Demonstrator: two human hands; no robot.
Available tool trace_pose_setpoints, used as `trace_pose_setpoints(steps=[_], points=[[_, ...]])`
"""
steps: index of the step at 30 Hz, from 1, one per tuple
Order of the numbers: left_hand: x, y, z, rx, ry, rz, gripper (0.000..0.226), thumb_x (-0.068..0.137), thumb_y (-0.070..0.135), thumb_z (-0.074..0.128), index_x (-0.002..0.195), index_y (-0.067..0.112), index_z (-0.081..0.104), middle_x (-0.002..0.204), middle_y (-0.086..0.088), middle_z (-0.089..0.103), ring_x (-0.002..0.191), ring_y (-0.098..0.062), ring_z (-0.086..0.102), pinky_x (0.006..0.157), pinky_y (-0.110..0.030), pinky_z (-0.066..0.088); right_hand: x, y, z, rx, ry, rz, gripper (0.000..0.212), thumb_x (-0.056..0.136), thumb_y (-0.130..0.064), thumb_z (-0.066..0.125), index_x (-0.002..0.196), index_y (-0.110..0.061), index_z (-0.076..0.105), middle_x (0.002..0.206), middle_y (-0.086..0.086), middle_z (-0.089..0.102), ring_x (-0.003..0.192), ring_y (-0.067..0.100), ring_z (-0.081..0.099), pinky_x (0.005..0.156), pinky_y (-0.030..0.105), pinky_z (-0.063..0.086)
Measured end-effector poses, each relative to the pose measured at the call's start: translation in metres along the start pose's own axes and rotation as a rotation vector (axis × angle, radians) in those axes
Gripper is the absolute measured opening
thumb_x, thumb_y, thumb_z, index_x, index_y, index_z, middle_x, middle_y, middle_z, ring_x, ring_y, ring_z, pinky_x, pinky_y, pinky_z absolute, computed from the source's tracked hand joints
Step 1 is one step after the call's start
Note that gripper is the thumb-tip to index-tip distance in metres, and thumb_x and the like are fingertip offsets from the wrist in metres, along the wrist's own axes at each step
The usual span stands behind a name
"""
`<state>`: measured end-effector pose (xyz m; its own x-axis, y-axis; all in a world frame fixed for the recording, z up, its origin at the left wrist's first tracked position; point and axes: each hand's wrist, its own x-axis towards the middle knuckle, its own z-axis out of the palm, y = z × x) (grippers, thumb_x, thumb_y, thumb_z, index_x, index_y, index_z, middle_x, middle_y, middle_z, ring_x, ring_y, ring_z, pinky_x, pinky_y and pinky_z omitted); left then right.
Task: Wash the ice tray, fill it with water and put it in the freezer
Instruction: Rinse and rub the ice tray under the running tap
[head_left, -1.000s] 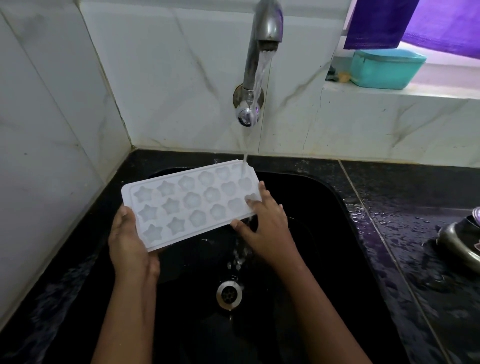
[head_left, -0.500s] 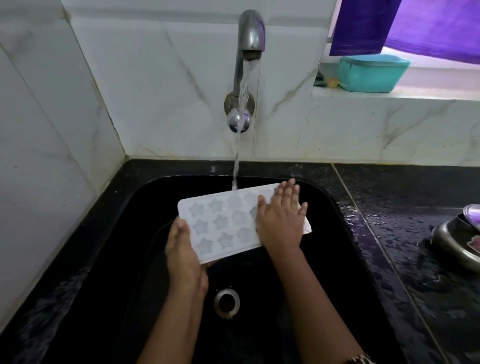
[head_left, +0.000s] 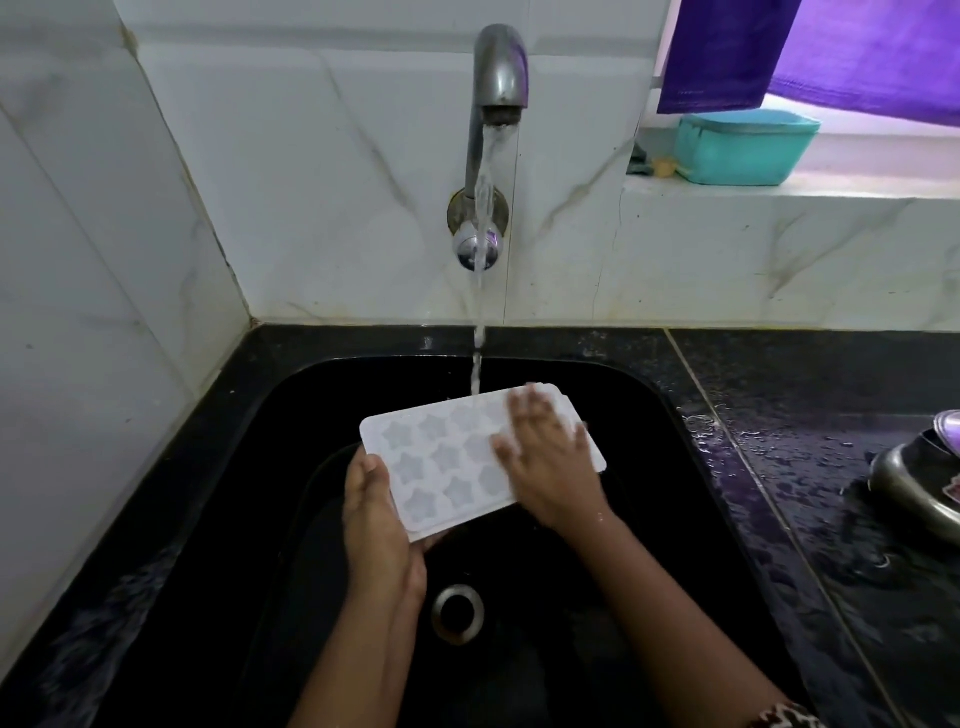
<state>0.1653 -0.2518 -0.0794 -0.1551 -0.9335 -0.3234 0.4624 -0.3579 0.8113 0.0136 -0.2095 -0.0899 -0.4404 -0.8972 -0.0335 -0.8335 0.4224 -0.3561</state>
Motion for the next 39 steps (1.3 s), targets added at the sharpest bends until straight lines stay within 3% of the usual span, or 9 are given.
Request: trace_pose_setpoints(steps=[4,10,15,17,24,27,30,34,39], points=[[-0.003,0.002,0.001,0.036,0.008,0.035,0.026,0.104,0.032,0.039,0.121,0.029,0.058,0.11,-0.001,0.071,0.098,-0.025,0.069,0.081,-0.054,0.055,0.012,0.002,0.0,0.096,0.012,0.224,0.069,0.099,-0.052,0.017,0.152,-0.015,-0.008,0.159,0.001,-0.015,0.146,0.014,-0.014,0.115,0.047,-0.008],[0.001,-0.003,-0.005,-0.101,-0.062,-0.044,0.031,0.102,0.028,0.041,0.122,0.016,0.061,0.114,-0.002,0.071,0.089,-0.012,0.071,0.078,-0.031,0.054,-0.024,-0.094,0.014,0.254,-0.099,-0.322,0.059,0.103,-0.038,0.025,0.153,-0.017,0.002,0.16,-0.003,-0.006,0.145,0.007,-0.012,0.117,0.042,-0.012],[0.003,0.0,-0.007,-0.059,-0.026,-0.022,0.025,0.101,0.032,0.045,0.111,0.019,0.064,0.105,-0.003,0.072,0.084,-0.011,0.072,0.074,-0.029,0.056,-0.025,-0.083,0.001,0.228,-0.158,-0.485,0.06,0.098,-0.052,0.014,0.152,-0.025,0.009,0.16,-0.011,0.001,0.145,0.002,-0.006,0.114,0.035,-0.01],[0.004,-0.001,-0.004,-0.032,0.039,0.018,0.025,0.103,0.022,0.041,0.115,0.015,0.061,0.101,-0.006,0.071,0.076,-0.01,0.072,0.063,-0.025,0.057,-0.019,-0.059,0.002,0.061,-0.073,-0.406,0.073,0.088,-0.062,0.005,0.152,-0.028,0.003,0.16,-0.01,-0.003,0.144,0.003,-0.009,0.115,0.042,-0.006],[0.006,0.013,-0.013,0.069,0.082,0.043,0.027,0.103,0.03,0.042,0.125,0.028,0.059,0.113,-0.003,0.07,0.106,-0.028,0.066,0.093,-0.059,0.049,-0.001,0.03,-0.006,0.125,-0.131,0.251,0.06,0.099,-0.054,0.017,0.149,-0.036,-0.011,0.158,0.0,-0.02,0.147,0.019,-0.011,0.114,0.053,-0.005],[0.006,0.011,-0.01,0.059,0.055,-0.018,0.026,0.103,0.032,0.041,0.12,0.028,0.061,0.111,-0.004,0.071,0.101,-0.028,0.068,0.088,-0.057,0.052,0.0,0.0,-0.012,0.048,-0.067,0.233,0.064,0.1,-0.05,0.018,0.151,-0.022,-0.009,0.159,0.008,-0.017,0.146,0.024,-0.013,0.114,0.053,-0.005],[0.006,0.004,-0.008,-0.002,0.014,-0.035,0.027,0.104,0.024,0.039,0.119,0.019,0.061,0.106,-0.01,0.071,0.083,-0.02,0.071,0.067,-0.033,0.059,-0.011,-0.067,-0.003,0.017,-0.008,-0.038,0.066,0.101,-0.046,0.023,0.152,-0.011,-0.001,0.16,0.011,-0.009,0.147,0.024,-0.009,0.115,0.048,-0.005],[0.005,0.003,-0.012,-0.012,-0.062,-0.051,0.029,0.102,0.021,0.039,0.119,0.014,0.062,0.106,-0.008,0.072,0.086,-0.013,0.072,0.072,-0.028,0.053,-0.033,-0.103,0.009,0.182,-0.105,-0.32,0.058,0.101,-0.048,0.016,0.153,-0.024,0.007,0.16,-0.008,-0.005,0.145,0.006,-0.01,0.117,0.044,-0.011],[0.008,0.013,-0.012,0.072,-0.007,-0.003,0.023,0.103,0.027,0.041,0.109,0.027,0.063,0.104,-0.006,0.071,0.087,-0.023,0.069,0.075,-0.043,0.056,-0.016,-0.026,0.002,0.005,0.024,0.009,0.087,0.077,-0.074,-0.015,0.15,-0.029,-0.01,0.158,-0.003,-0.019,0.143,0.012,-0.02,0.114,0.053,-0.007]])
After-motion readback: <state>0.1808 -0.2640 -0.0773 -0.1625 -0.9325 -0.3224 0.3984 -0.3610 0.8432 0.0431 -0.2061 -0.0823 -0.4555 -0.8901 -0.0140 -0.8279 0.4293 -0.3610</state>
